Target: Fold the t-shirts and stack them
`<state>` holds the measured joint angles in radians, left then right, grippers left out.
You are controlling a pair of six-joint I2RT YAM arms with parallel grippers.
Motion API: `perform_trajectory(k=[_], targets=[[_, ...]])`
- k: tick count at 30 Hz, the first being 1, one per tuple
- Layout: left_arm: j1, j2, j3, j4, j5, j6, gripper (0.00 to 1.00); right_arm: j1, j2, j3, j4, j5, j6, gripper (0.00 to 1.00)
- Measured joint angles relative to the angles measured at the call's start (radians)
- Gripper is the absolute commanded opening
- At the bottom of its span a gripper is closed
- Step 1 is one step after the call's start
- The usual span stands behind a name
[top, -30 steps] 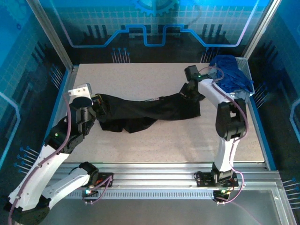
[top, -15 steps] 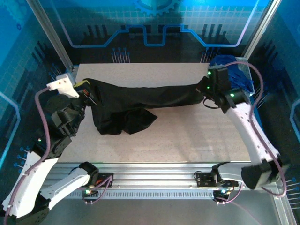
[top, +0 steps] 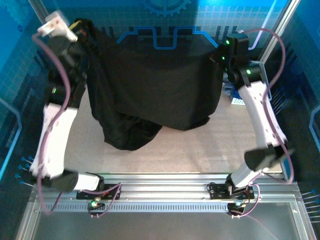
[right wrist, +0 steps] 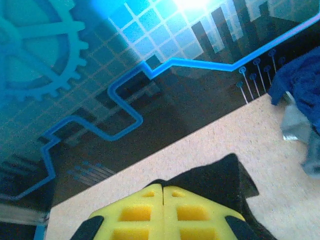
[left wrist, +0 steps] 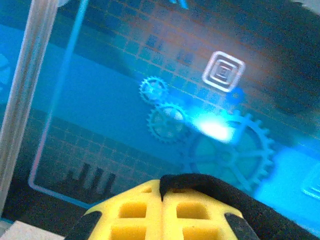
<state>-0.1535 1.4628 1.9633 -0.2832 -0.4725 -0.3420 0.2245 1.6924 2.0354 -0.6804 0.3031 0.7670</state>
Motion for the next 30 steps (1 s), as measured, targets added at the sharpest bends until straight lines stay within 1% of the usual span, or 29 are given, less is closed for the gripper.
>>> perform_trajectory(k=[2,3,4,5,6,7,8,9,10,11,12,13,15,16,18,20,21,23,26,28,30], targets=[[0.082,0.203,0.159,-0.037,0.076,-0.061,0.0,-0.026,0.196,0.204,-0.03,-0.03,0.002,0.0],[0.114,0.314,0.259,-0.07,0.114,-0.085,0.02,-0.037,0.294,0.317,-0.045,-0.048,0.002,0.0],[0.142,0.437,0.38,-0.111,0.154,-0.106,0.22,-0.049,0.43,0.478,-0.073,-0.077,0.003,0.11],[0.169,0.576,0.525,-0.158,0.2,-0.13,0.38,-0.059,0.557,0.637,-0.095,-0.105,0.009,0.32],[0.187,0.679,0.634,-0.198,0.236,-0.154,0.45,-0.068,0.663,0.765,-0.112,-0.13,0.013,0.46],[0.206,0.793,0.746,-0.253,0.275,-0.179,0.53,-0.077,0.764,0.876,-0.133,-0.157,0.018,0.55],[0.219,0.883,0.824,-0.319,0.306,-0.201,0.62,-0.085,0.837,0.935,-0.161,-0.181,0.023,0.57],[0.228,0.929,0.852,-0.368,0.325,-0.217,0.66,-0.092,0.879,0.946,-0.191,-0.198,0.026,0.57],[0.234,0.959,0.851,-0.433,0.344,-0.224,0.68,-0.098,0.905,0.929,-0.231,-0.218,0.029,0.58],[0.235,0.961,0.824,-0.489,0.355,-0.23,0.68,-0.101,0.906,0.869,-0.253,-0.233,0.027,0.57],[0.233,0.949,0.78,-0.527,0.362,-0.232,0.67,-0.102,0.892,0.805,-0.256,-0.24,0.024,0.57],[0.225,0.91,0.695,-0.548,0.368,-0.234,0.65,-0.1,0.848,0.676,-0.237,-0.251,0.015,0.57],[0.199,0.763,0.44,-0.542,0.377,-0.252,0.59,-0.092,0.723,0.392,-0.181,-0.268,0.009,0.56],[0.173,0.649,0.263,-0.525,0.381,-0.272,0.57,-0.084,0.643,0.243,-0.158,-0.276,0.01,0.55],[0.111,0.436,-0.015,-0.505,0.389,-0.315,0.55,-0.066,0.505,0.032,-0.123,-0.286,0.011,0.53],[0.021,0.235,-0.234,-0.49,0.407,-0.368,0.55,-0.047,0.352,-0.158,-0.064,-0.291,0.015,0.52],[-0.017,0.161,-0.316,-0.482,0.425,-0.389,0.56,-0.039,0.282,-0.239,-0.034,-0.294,0.018,0.52],[-0.092,-0.002,-0.535,-0.465,0.473,-0.449,0.57,-0.019,0.127,-0.415,0.021,-0.304,0.025,0.52],[-0.14,-0.131,-0.824,-0.461,0.526,-0.546,0.61,0.004,-0.041,-0.62,0.069,-0.316,0.033,0.53],[-0.168,-0.146,-0.98,-0.462,0.554,-0.611,0.63,0.011,-0.128,-0.749,0.08,-0.32,0.038,0.53],[-0.193,-0.144,-1.089,-0.448,0.579,-0.666,0.64,0.013,-0.198,-0.868,0.067,-0.322,0.042,0.53]])
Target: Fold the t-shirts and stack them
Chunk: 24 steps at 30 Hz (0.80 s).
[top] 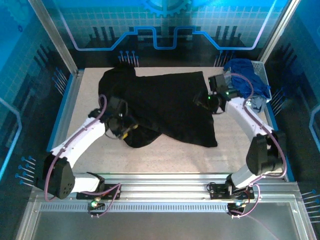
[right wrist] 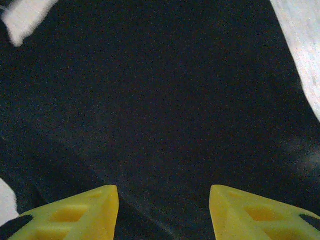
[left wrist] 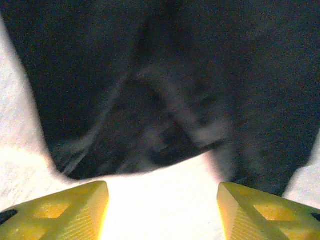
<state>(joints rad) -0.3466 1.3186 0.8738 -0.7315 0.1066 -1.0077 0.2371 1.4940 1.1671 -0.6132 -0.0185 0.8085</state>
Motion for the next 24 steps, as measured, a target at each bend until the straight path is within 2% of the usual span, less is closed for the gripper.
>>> perform_trajectory(k=[5,7,11,12,14,15,20,24], targets=[[-0.014,0.048,-0.085,0.077,0.017,-0.088,0.63,-0.011,-0.12,-0.198,-0.076,0.0,0.003,0.53],[-0.014,0.084,-0.086,0.118,0.003,-0.093,0.59,-0.031,-0.151,-0.246,-0.096,-0.002,0.003,0.53],[-0.014,0.143,-0.1,0.185,-0.042,-0.093,0.36,-0.061,-0.158,-0.312,-0.113,-0.002,0.007,0.55],[-0.014,0.155,-0.103,0.195,-0.051,-0.089,0.28,-0.062,-0.158,-0.328,-0.114,-0.002,0.014,0.55],[-0.014,0.178,-0.104,0.215,-0.083,-0.088,0.04,-0.068,-0.154,-0.366,-0.116,-0.006,0.03,0.55],[-0.014,0.181,-0.103,0.22,-0.095,-0.086,0.0,-0.072,-0.151,-0.38,-0.115,-0.007,0.039,0.55],[-0.013,0.141,-0.088,0.173,-0.19,-0.047,0.0,-0.103,-0.063,-0.395,-0.096,0.012,0.06,0.52],[0.014,-0.029,-0.081,0.063,-0.28,-0.01,0.0,-0.101,0.03,-0.298,-0.091,0.045,0.044,0.52]])
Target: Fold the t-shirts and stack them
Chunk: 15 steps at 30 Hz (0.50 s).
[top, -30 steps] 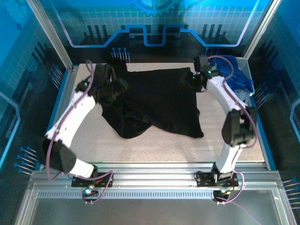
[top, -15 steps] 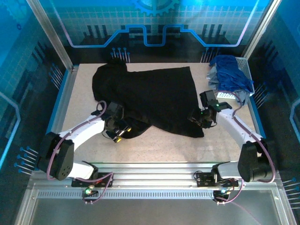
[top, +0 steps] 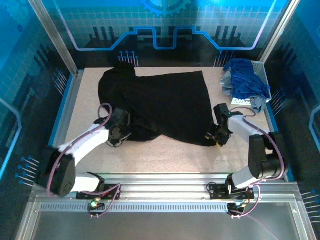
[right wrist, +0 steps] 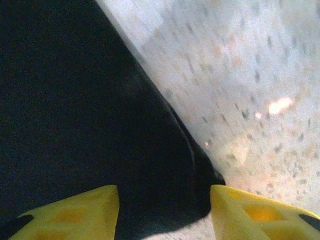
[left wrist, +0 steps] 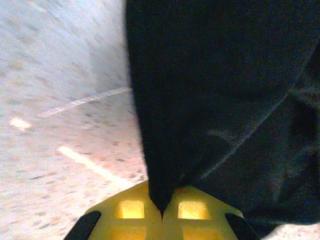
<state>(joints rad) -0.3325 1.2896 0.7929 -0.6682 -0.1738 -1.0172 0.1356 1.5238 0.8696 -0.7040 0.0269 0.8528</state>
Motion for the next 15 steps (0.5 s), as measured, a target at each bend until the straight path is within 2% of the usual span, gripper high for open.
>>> perform_trajectory(k=[4,6,8,12,14,15], targets=[[0.135,-0.219,0.005,-0.093,-0.051,0.069,0.0,0.017,0.031,0.121,0.021,0.048,-0.035,0.54],[0.216,-0.277,0.009,-0.134,-0.063,0.111,0.0,0.027,0.071,0.176,0.032,0.066,-0.055,0.55],[0.282,-0.298,0.014,-0.169,-0.072,0.161,0.0,0.035,0.144,0.233,0.04,0.081,-0.081,0.55],[0.336,-0.286,0.019,-0.203,-0.074,0.243,0.0,0.05,0.312,0.329,0.037,0.09,-0.119,0.54],[0.346,-0.269,0.026,-0.208,-0.075,0.27,0.0,0.059,0.38,0.363,0.022,0.101,-0.131,0.48],[0.35,-0.26,0.03,-0.208,-0.075,0.28,0.0,0.06,0.384,0.377,0.009,0.103,-0.137,0.41]])
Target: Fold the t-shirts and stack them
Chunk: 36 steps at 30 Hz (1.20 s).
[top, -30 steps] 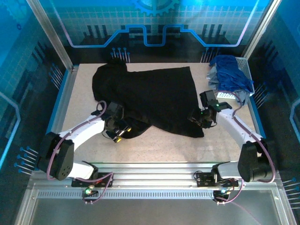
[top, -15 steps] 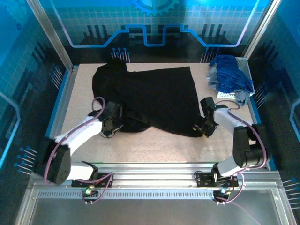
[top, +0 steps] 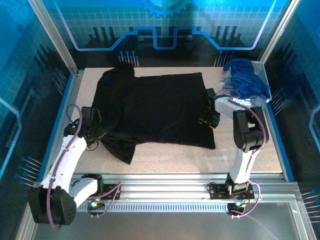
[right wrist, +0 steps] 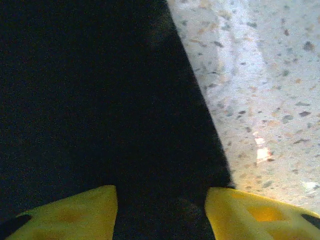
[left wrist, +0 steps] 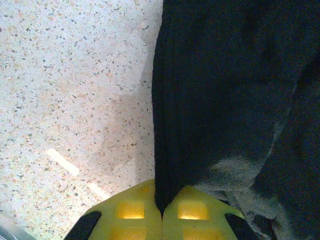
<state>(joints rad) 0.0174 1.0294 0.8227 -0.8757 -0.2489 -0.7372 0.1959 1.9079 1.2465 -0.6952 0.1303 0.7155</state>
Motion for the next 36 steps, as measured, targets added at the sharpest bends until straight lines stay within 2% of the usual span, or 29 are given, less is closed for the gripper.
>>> perform_trajectory(k=[3,4,8,12,15,18,21,25,27,29,31,32,34,35,36], targets=[[0.013,0.035,0.009,0.009,-0.002,0.013,0.0,0.007,0.008,0.021,-0.001,0.004,-0.005,0.04],[0.016,0.048,0.012,0.012,-0.002,0.014,0.0,0.009,0.009,0.021,-0.005,0.009,-0.004,0.0],[0.016,0.086,0.035,0.031,-0.003,0.016,0.0,0.02,-0.03,0.02,-0.031,0.046,0.002,0.0],[0.016,0.087,0.07,0.047,-0.017,0.034,0.0,0.039,-0.168,0.026,-0.085,0.08,0.01,0.0],[0.016,0.087,0.097,0.063,-0.03,0.05,0.0,0.048,-0.264,0.064,-0.13,0.101,0.021,0.0],[0.017,0.103,0.118,0.094,-0.04,0.068,0.0,0.047,-0.282,0.122,-0.153,0.117,0.029,0.0],[0.021,0.167,0.151,0.134,-0.043,0.087,0.0,0.039,-0.198,0.215,-0.173,0.12,0.032,0.0],[0.031,0.323,0.212,0.201,-0.042,0.095,0.0,0.008,0.093,0.483,-0.191,0.09,0.031,0.0],[0.04,0.412,0.25,0.229,-0.042,0.101,0.0,-0.003,0.251,0.645,-0.204,0.069,0.027,0.07],[0.048,0.49,0.284,0.254,-0.042,0.109,0.0,-0.012,0.386,0.785,-0.218,0.051,0.029,0.2],[0.053,0.541,0.304,0.276,-0.038,0.113,0.01,-0.019,0.467,0.863,-0.232,0.04,0.027,0.38],[0.055,0.55,0.307,0.28,-0.034,0.115,0.09,-0.023,0.48,0.872,-0.239,0.035,0.026,0.44],[0.055,0.554,0.309,0.282,-0.027,0.123,0.45,-0.033,0.475,0.872,-0.262,0.028,0.024,0.54],[0.055,0.549,0.309,0.281,-0.024,0.123,0.54,-0.037,0.463,0.863,-0.263,0.026,0.02,0.56],[0.055,0.542,0.308,0.28,-0.023,0.123,0.59,-0.043,0.43,0.825,-0.25,0.027,0.019,0.57]])
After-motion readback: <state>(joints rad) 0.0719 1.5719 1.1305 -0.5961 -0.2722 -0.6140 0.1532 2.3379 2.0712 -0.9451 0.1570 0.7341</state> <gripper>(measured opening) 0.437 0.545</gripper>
